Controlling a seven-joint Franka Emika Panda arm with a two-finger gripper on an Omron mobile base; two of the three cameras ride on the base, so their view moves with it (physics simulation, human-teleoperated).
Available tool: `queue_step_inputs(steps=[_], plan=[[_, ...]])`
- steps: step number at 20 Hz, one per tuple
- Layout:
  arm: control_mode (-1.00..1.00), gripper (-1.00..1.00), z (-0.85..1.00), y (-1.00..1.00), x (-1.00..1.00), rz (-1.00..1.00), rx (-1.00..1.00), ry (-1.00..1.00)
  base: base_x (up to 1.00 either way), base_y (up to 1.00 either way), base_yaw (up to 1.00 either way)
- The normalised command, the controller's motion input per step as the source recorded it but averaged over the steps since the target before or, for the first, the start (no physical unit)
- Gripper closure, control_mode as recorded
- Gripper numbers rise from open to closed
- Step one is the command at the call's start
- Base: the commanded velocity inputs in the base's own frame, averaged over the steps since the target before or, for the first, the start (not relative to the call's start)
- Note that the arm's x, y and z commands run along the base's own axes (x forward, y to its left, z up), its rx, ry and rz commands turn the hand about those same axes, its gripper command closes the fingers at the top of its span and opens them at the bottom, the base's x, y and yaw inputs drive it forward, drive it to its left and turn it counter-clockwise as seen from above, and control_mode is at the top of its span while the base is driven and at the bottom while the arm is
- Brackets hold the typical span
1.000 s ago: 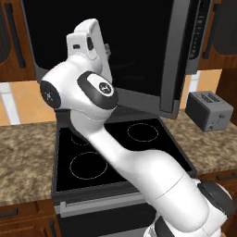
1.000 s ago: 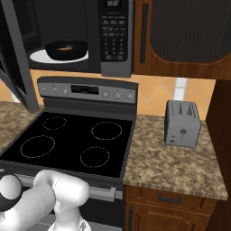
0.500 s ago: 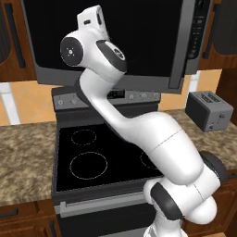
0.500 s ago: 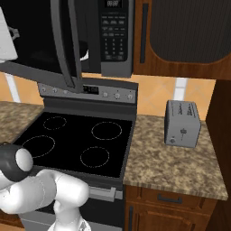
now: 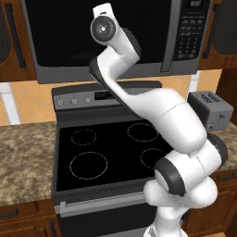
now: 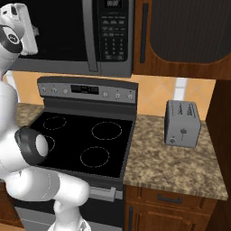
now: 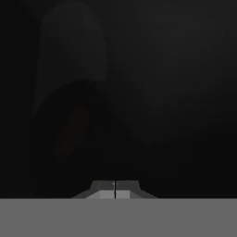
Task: Open the microwave, place the bowl with waffle inside the microwave, then close the microwave door and turn it on.
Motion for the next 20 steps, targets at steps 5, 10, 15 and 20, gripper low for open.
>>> queue_step_inputs(steps=[5,10,15,20], plan=[[-1.00,1.00,-0.39,-0.39,1.00,0.22,0.11,0.17,0.00,0.00,0.00],[-1.00,1.00,-0.54,-0.75,0.57,0.21,0.15,0.03,0.00,0.00,0.00],[-1.00,1.00,-0.57,-1.00,-0.37,0.16,0.11,0.00,0.00,0.00,0.00],[-1.00,1.00,-0.24,-1.00,-0.66,0.17,0.11,-0.02,0.00,0.00,0.00]])
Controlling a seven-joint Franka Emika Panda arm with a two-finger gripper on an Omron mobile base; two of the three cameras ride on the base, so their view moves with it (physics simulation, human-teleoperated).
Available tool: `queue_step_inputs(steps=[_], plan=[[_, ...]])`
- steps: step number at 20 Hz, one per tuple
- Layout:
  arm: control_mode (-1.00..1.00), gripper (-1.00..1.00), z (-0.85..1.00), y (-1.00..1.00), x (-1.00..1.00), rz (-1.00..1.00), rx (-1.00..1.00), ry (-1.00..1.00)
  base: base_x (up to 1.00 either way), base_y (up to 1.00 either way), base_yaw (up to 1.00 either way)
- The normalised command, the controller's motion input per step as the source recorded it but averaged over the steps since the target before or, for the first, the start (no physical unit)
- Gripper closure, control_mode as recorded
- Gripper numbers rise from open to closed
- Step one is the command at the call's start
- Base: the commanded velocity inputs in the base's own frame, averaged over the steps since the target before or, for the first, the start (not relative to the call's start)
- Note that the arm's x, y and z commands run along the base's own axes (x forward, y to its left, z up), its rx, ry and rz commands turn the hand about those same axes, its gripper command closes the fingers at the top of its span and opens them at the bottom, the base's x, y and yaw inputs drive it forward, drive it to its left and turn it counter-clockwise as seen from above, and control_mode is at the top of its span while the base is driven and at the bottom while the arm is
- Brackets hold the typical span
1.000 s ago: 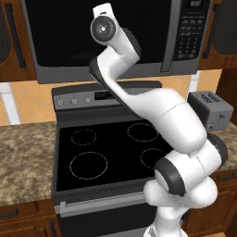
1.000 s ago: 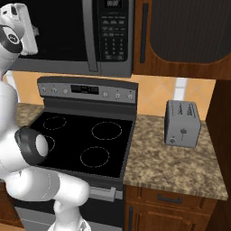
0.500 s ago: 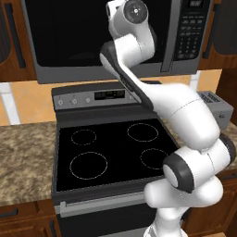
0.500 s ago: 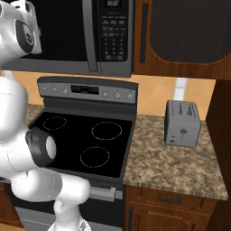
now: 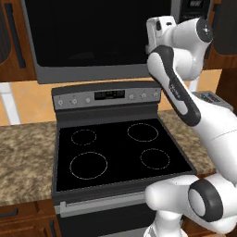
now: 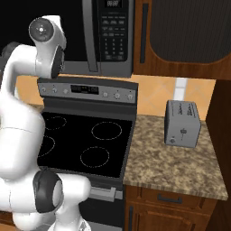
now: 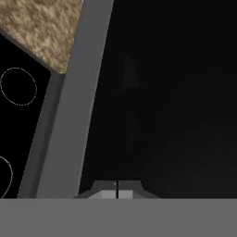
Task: Open the microwave, place the bowl with waffle inside the microwave, then close the microwave door and turn it on.
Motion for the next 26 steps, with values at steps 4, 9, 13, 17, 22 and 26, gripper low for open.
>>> queue_step_inputs(steps=[4,9,13,17,22,26], plan=[[-1.00,1.00,-0.09,-1.00,-0.81,0.18,0.12,-0.05,0.00,0.00,0.00],[-1.00,1.00,-0.07,-0.66,-0.19,0.03,0.04,0.00,0.00,0.00,0.00],[-1.00,1.00,-0.04,-0.35,0.10,0.00,0.01,0.00,0.00,0.00,0.00],[-1.00,1.00,-0.07,-0.63,0.20,0.00,0.00,0.00,0.00,0.00,0.00],[-1.00,1.00,-0.12,-0.62,0.13,-0.02,0.01,0.00,0.00,0.00,0.00],[-1.00,1.00,-0.01,-0.14,0.11,0.00,0.02,-0.03,0.00,0.00,0.00]])
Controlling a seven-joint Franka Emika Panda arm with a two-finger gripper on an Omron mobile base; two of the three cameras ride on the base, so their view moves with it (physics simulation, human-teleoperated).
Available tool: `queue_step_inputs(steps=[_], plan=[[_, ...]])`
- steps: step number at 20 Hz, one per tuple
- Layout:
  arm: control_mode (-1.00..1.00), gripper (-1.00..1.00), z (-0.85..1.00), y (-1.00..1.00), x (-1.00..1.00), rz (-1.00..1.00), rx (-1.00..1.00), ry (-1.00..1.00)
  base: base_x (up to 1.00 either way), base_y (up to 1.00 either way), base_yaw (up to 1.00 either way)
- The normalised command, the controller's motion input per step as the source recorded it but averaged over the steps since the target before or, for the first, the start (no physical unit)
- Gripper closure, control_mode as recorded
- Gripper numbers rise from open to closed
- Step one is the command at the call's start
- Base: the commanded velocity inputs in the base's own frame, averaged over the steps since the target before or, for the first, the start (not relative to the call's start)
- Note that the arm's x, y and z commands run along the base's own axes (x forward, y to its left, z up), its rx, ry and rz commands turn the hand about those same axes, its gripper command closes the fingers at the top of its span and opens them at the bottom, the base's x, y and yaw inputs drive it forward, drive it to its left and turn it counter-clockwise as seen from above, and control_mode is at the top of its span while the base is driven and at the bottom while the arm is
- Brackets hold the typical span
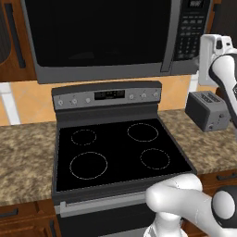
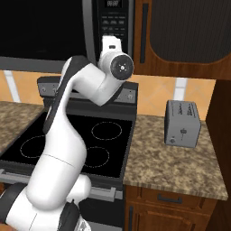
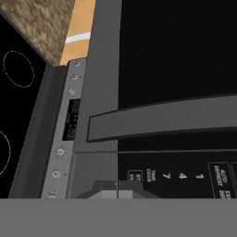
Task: Open the microwave, place the bowl with waffle inside the microwave, then close the microwave door and turn it on.
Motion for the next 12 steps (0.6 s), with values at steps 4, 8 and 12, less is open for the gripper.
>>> queue_step_inputs(steps=[4,8,12], plan=[[-1.00,1.00,0.00,-0.05,0.07,0.00,0.06,-0.05,0.00,0.00,0.00],[-1.00,1.00,-0.02,0.00,0.03,0.00,0.03,-0.01,0.00,0.00,0.00],[-1.00,1.00,0.00,0.00,0.12,0.00,0.03,0.00,0.00,0.00,0.00]])
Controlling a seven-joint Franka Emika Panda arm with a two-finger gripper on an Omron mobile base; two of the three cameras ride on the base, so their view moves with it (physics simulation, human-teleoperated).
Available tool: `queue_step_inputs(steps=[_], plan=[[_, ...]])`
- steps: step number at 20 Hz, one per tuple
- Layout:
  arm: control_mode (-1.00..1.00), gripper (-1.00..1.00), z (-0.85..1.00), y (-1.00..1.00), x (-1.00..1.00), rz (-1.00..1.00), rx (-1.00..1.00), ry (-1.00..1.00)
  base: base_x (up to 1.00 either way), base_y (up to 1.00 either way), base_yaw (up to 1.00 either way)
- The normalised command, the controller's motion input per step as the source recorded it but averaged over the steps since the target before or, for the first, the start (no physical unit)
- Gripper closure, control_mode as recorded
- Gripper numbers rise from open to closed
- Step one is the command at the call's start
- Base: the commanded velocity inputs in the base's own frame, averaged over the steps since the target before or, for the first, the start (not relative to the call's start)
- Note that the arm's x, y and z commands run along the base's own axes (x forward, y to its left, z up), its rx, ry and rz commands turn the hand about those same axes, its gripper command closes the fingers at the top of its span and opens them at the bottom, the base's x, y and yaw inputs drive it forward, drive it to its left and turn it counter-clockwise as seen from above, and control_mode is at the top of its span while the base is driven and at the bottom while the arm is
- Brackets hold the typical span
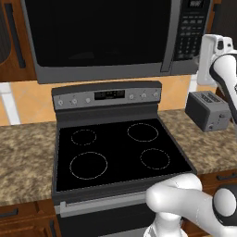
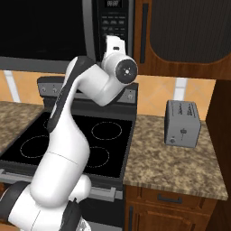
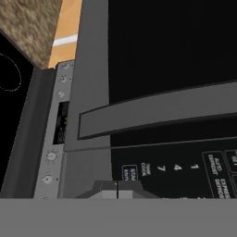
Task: Open the microwave, place the bowl with waffle inside the microwave, then close the microwave door and turn it on.
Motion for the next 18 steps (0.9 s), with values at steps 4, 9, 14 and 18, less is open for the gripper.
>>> queue_step_inputs(steps=[4,9,14,18], plan=[[-1.00,1.00,0.00,0.00,0.19,0.00,0.04,0.00,0.00,0.00,0.00],[-1.00,1.00,-0.04,0.12,0.22,0.00,0.01,0.00,0.00,0.00,0.00],[-1.00,1.00,-0.04,0.13,0.37,0.00,0.03,0.00,0.00,0.00,0.00],[-1.00,1.00,-0.06,0.00,0.70,0.00,0.10,0.04,0.00,0.00,0.00]])
